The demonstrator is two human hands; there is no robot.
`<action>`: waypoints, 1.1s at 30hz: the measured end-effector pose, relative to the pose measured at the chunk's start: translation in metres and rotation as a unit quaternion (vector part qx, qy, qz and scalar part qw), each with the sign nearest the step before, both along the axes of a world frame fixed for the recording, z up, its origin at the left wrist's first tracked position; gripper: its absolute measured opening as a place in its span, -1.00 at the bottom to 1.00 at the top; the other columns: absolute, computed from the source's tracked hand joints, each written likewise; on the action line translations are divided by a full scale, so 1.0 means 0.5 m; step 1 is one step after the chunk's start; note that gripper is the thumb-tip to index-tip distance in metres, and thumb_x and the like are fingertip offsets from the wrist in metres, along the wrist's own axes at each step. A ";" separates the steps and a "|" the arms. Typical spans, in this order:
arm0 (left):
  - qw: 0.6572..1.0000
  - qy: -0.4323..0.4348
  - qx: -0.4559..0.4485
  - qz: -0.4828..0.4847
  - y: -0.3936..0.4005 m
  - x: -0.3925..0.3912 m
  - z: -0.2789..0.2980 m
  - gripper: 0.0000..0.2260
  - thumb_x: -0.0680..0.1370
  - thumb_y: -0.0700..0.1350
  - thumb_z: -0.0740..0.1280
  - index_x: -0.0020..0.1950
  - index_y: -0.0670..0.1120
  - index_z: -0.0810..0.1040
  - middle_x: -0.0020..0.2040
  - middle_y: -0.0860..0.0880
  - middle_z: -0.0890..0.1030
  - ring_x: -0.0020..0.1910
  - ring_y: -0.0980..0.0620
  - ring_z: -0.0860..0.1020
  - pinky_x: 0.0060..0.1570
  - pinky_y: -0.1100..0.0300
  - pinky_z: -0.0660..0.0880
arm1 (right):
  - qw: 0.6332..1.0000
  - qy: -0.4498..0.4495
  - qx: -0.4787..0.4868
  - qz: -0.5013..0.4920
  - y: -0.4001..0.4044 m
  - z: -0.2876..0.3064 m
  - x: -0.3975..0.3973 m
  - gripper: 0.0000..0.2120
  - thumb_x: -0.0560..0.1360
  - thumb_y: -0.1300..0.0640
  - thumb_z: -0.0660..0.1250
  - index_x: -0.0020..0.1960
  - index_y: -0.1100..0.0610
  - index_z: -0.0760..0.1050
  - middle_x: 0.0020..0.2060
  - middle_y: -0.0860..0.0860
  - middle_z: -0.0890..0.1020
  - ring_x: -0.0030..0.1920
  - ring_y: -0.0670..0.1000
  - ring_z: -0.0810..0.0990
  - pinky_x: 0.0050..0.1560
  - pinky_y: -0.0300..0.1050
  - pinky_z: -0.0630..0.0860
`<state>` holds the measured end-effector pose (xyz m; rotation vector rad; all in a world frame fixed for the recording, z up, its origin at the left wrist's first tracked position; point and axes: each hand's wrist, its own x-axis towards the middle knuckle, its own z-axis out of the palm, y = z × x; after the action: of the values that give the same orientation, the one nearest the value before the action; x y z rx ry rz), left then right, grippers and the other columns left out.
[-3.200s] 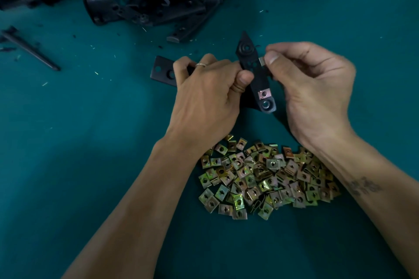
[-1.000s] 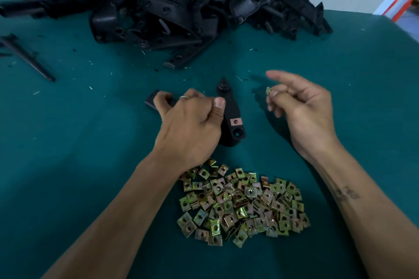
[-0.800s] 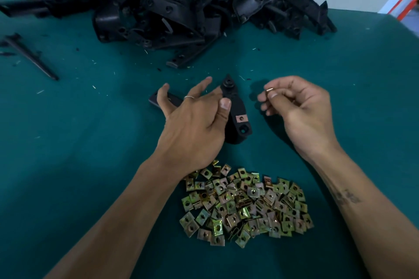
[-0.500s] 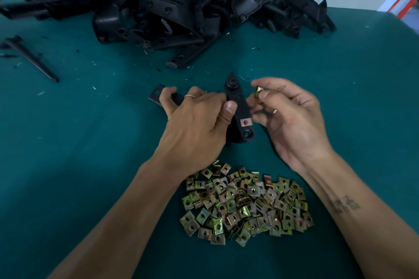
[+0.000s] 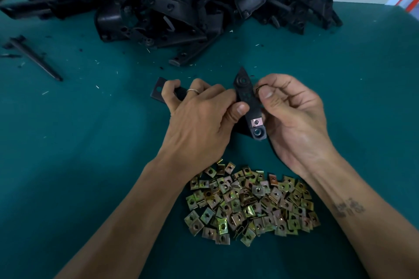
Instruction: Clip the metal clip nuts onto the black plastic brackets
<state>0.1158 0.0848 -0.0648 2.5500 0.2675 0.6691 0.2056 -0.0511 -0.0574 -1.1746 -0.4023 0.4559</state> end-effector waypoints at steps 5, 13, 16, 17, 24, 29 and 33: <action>1.000 0.000 0.011 0.020 0.001 -0.002 0.000 -0.72 0.70 0.15 0.04 -0.17 0.12 0.30 -0.18 0.14 0.50 0.02 -0.02 0.47 0.29 -0.28 0.11 | 1.000 0.005 0.010 -0.014 -0.003 0.002 0.002 -0.81 0.34 0.26 0.50 -0.05 0.20 0.64 -0.25 0.08 0.69 -0.25 0.01 0.63 -0.09 -0.07 0.59; 1.000 -0.005 0.016 0.025 0.002 -0.001 0.000 -0.65 0.69 0.17 0.05 -0.17 0.08 0.45 -0.16 0.17 0.50 0.03 -0.03 0.48 0.29 -0.27 0.10 | 0.997 -0.021 0.016 -0.073 0.003 -0.002 -0.010 -0.91 0.34 0.27 0.54 -0.23 0.13 0.65 -0.23 0.12 0.72 -0.14 0.14 0.66 0.14 0.20 0.58; 0.999 -0.006 0.022 0.028 0.002 -0.001 -0.002 -0.64 0.70 0.16 0.06 -0.13 0.05 0.52 -0.14 0.18 0.50 0.04 -0.01 0.47 0.28 -0.26 0.10 | 0.991 -0.074 0.013 -0.110 0.008 -0.012 -0.019 -0.89 0.42 0.31 0.53 -0.19 0.14 0.64 -0.22 0.08 0.73 -0.16 0.08 0.67 0.02 0.03 0.63; 0.999 -0.006 0.024 0.030 0.003 -0.001 -0.002 -0.64 0.70 0.16 0.07 -0.13 0.05 0.52 -0.14 0.18 0.51 0.04 -0.01 0.46 0.27 -0.25 0.10 | 0.987 -0.104 0.005 -0.120 0.008 -0.015 -0.020 -0.87 0.44 0.33 0.52 -0.18 0.15 0.64 -0.21 0.06 0.73 -0.16 0.05 0.66 -0.02 -0.04 0.63; 0.999 0.002 0.026 0.038 0.004 0.001 -0.003 -0.61 0.69 0.18 0.03 -0.12 0.04 0.54 -0.11 0.15 0.56 0.05 0.00 0.45 0.25 -0.23 0.11 | 0.989 -0.118 0.017 -0.085 0.003 -0.016 -0.010 -0.85 0.43 0.41 0.49 -0.16 0.18 0.65 -0.17 0.08 0.73 -0.11 0.04 0.69 0.00 -0.11 0.60; 0.999 0.012 0.014 0.041 0.005 0.001 -0.001 -0.62 0.69 0.17 0.05 -0.13 0.04 0.53 -0.11 0.14 0.56 0.08 -0.02 0.46 0.27 -0.22 0.08 | 0.990 -0.103 0.015 -0.092 -0.003 -0.013 0.009 -0.81 0.54 0.41 0.36 0.09 0.21 0.60 -0.18 0.00 0.67 -0.15 -0.04 0.63 0.02 -0.10 0.57; 0.999 0.012 0.000 0.041 0.002 0.001 -0.001 -0.64 0.69 0.17 0.05 -0.18 0.06 0.44 -0.13 0.14 0.54 0.07 -0.04 0.47 0.27 -0.22 0.08 | 0.991 -0.116 -0.026 -0.068 -0.007 -0.014 0.010 -0.78 0.58 0.42 0.30 0.02 0.16 0.64 -0.21 -0.04 0.67 -0.15 -0.03 0.62 0.01 -0.11 0.55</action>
<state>0.1162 0.0859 -0.0655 2.5607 0.3814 0.6699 0.2106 -0.0547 -0.0643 -1.3016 -0.5103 0.2129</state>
